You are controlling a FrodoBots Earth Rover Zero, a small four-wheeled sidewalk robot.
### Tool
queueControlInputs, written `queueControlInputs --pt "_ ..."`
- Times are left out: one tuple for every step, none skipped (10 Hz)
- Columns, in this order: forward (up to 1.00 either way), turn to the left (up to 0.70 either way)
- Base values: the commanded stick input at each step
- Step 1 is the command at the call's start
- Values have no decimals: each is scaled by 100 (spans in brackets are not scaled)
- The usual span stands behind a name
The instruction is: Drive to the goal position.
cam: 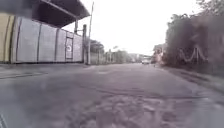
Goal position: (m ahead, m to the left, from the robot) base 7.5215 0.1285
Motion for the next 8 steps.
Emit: queueControlInputs --pt "100 0" --pt "100 0" --pt "100 0" --pt "100 0" --pt "100 0" --pt "100 0" --pt "100 0" --pt "100 0"
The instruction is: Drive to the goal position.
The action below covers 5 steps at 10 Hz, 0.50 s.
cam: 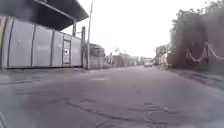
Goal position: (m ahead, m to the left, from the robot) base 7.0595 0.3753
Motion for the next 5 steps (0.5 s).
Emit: queueControlInputs --pt "100 0" --pt "100 0" --pt "100 0" --pt "100 0" --pt "100 0"
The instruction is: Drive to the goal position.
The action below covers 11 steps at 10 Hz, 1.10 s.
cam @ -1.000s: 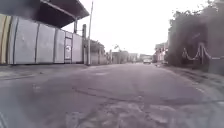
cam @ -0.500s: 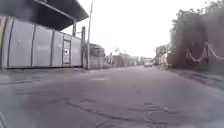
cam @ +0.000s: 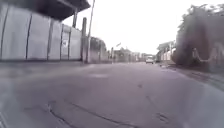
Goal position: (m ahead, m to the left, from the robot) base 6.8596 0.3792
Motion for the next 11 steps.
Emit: queueControlInputs --pt "100 0" --pt "100 0" --pt "100 0" --pt "100 0" --pt "100 0" --pt "100 0" --pt "100 0" --pt "100 0" --pt "100 0" --pt "100 0" --pt "100 0"
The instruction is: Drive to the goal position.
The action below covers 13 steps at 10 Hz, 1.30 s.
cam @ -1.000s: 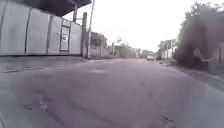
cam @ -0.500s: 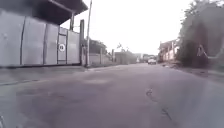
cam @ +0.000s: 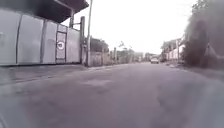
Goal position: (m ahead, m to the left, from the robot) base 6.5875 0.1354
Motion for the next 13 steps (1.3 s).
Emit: queueControlInputs --pt "100 0" --pt "100 0" --pt "100 0" --pt "100 0" --pt "100 0" --pt "100 0" --pt "100 0" --pt "100 0" --pt "100 0" --pt "100 0" --pt "100 0" --pt "100 0" --pt "100 0"
